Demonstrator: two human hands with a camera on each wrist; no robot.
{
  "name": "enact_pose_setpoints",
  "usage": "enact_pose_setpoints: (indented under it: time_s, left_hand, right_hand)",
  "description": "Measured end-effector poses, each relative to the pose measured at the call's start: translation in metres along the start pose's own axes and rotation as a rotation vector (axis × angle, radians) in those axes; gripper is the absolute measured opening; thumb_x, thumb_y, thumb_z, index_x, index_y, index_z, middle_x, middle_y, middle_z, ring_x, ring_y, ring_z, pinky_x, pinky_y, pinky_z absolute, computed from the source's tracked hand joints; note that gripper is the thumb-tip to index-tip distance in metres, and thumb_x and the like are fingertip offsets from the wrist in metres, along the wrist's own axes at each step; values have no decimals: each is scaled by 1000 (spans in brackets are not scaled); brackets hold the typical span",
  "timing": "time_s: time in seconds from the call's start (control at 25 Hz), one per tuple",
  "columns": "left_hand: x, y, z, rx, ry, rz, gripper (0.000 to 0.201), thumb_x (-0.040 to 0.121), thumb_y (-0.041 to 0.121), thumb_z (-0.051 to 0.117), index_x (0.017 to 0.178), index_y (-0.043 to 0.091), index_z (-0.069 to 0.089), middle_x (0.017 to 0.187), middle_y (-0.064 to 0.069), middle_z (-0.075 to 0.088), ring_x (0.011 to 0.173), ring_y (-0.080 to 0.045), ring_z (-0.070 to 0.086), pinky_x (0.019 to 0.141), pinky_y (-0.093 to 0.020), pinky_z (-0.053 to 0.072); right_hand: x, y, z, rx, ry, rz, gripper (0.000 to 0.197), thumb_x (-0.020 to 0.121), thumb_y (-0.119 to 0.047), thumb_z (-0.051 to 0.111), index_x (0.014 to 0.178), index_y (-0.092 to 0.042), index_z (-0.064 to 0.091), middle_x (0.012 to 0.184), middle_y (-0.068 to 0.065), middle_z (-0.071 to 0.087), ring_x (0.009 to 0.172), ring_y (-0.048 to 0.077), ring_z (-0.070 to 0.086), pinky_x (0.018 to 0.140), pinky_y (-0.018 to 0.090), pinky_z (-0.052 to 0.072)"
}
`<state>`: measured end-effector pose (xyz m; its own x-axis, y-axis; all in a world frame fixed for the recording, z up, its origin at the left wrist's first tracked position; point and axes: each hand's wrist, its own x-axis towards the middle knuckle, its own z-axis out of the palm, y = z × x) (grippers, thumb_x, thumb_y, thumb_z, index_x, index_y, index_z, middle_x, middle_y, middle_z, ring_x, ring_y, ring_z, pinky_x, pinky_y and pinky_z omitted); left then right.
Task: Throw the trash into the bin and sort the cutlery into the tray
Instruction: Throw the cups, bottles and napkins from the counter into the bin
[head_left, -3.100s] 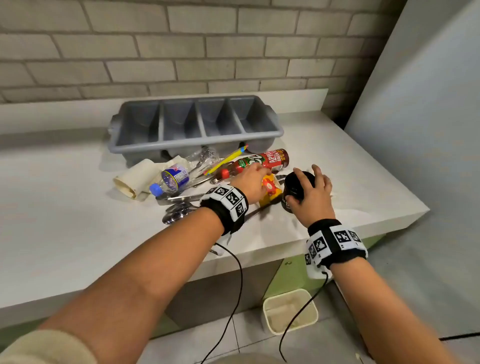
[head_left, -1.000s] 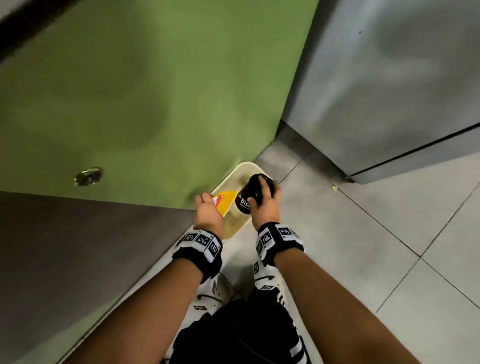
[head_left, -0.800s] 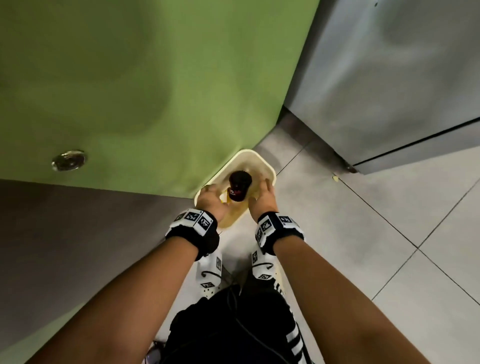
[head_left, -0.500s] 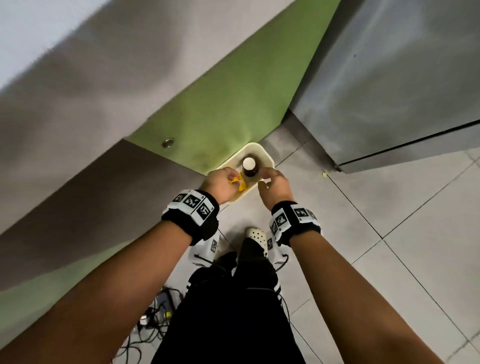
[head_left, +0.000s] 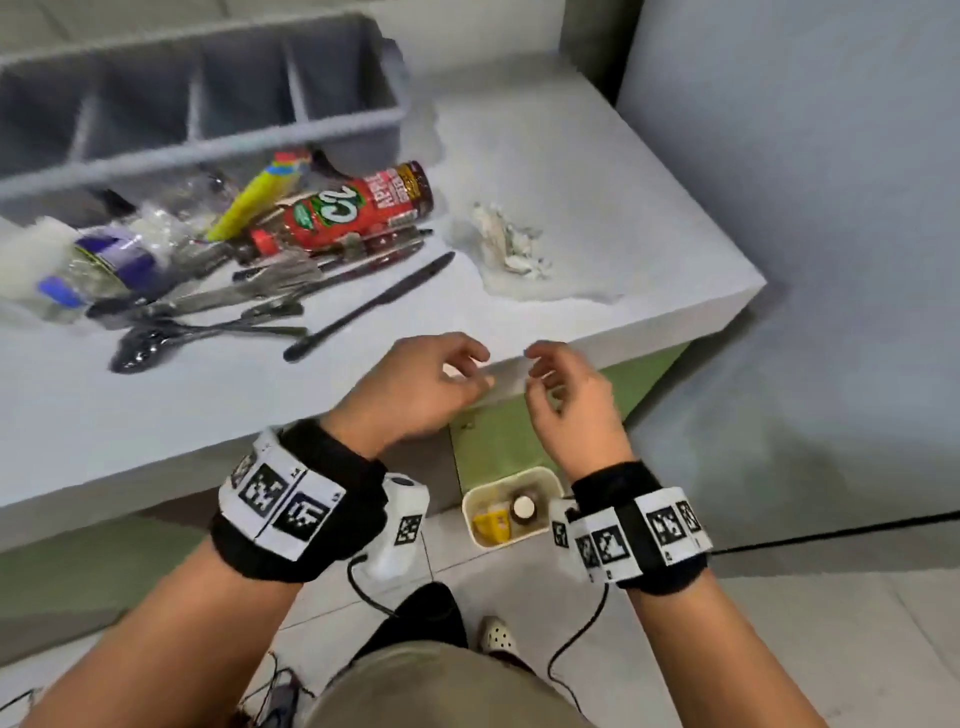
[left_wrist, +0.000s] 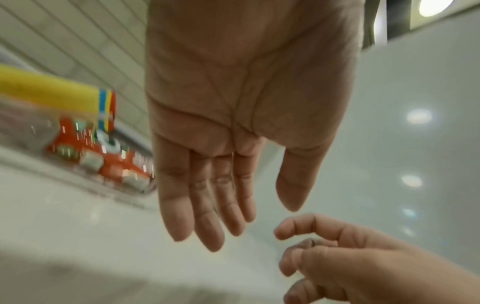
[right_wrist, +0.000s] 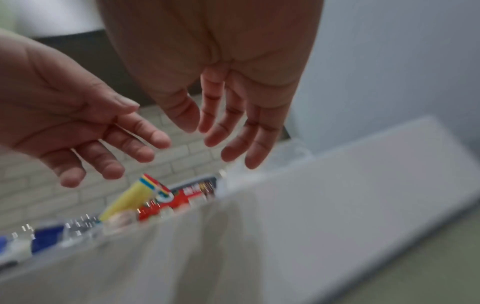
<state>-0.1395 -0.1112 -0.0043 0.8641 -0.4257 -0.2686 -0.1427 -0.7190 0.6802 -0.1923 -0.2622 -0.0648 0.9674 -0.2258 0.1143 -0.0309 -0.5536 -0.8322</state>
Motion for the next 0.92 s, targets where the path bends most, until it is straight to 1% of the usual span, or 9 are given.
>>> enact_pose_setpoints:
  time_s: [0.08, 0.16, 0.24, 0.32, 0.36, 0.44, 0.6, 0.76, 0.92]
  left_hand:
    - [-5, -2, -44, -77, 201, 11, 29, 86, 24, 62, 114, 18, 63, 100, 4, 63, 79, -15, 59, 59, -16, 41]
    - [-1, -15, -79, -71, 358, -4, 27, 86, 21, 63, 113, 17, 64, 100, -1, 64, 74, -17, 60, 58, -23, 45]
    - [12, -35, -112, -30, 502, -49, 29, 84, 18, 64, 113, 15, 65, 105, -10, 65, 86, -26, 64, 77, -32, 53]
    - [29, -60, -139, 66, 614, -111, 35, 83, 17, 64, 118, 13, 62, 123, -15, 58, 111, -31, 57, 100, -34, 45]
    - [38, -73, -151, 115, 650, -134, 39, 82, 17, 64, 121, 14, 60, 129, -16, 53, 118, -32, 53, 104, -36, 41]
    - [55, -95, -173, 192, 648, -162, 47, 81, 20, 64, 127, 16, 54, 134, -15, 48, 123, -34, 48, 106, -41, 41]
    - [90, -117, -192, 333, 431, -194, 59, 83, 25, 63, 138, 18, 42, 138, -12, 51, 123, -31, 52, 101, -41, 45]
    - [110, -131, -198, 397, 271, -195, 42, 83, 16, 56, 124, 21, 57, 117, -12, 68, 100, -31, 66, 85, -39, 56]
    - [114, -132, -207, 433, 360, -170, 29, 88, 13, 45, 114, 16, 59, 112, -16, 66, 103, -37, 63, 82, -40, 51]
  right_hand:
    - [27, -36, 1, -7, -20, -99, 29, 85, -2, 53, 112, -9, 60, 96, 6, 61, 79, 15, 55, 65, 12, 41]
    - [54, -62, 10, -63, -79, -172, 28, 86, -4, 53, 112, -11, 60, 103, 9, 62, 84, 15, 54, 70, 18, 41]
    - [84, -83, 26, -150, -120, -237, 29, 86, -5, 53, 113, -10, 60, 108, 11, 62, 95, 21, 56, 81, 25, 43]
    - [113, -99, 43, -247, -141, -271, 30, 85, -6, 53, 114, -11, 60, 114, 12, 60, 107, 26, 53, 90, 30, 43]
    - [129, -106, 54, -297, -159, -277, 31, 85, -6, 53, 115, -12, 59, 118, 11, 58, 112, 27, 51, 94, 31, 43]
    - [160, -117, 77, -432, -202, -274, 36, 85, -7, 53, 120, -13, 56, 127, 11, 52, 120, 29, 44, 100, 37, 42]
    - [206, -128, 120, -798, -229, -197, 53, 82, -7, 54, 133, -18, 42, 142, 10, 38, 134, 32, 29, 105, 47, 40]
    - [233, -131, 143, -1012, -399, -110, 67, 87, -4, 47, 145, -27, 23, 157, 5, 18, 146, 31, 8, 115, 57, 20]
    - [242, -134, 151, -1108, -396, -110, 60, 86, -7, 51, 140, -25, 32, 146, 9, 38, 139, 32, 26, 115, 60, 15]
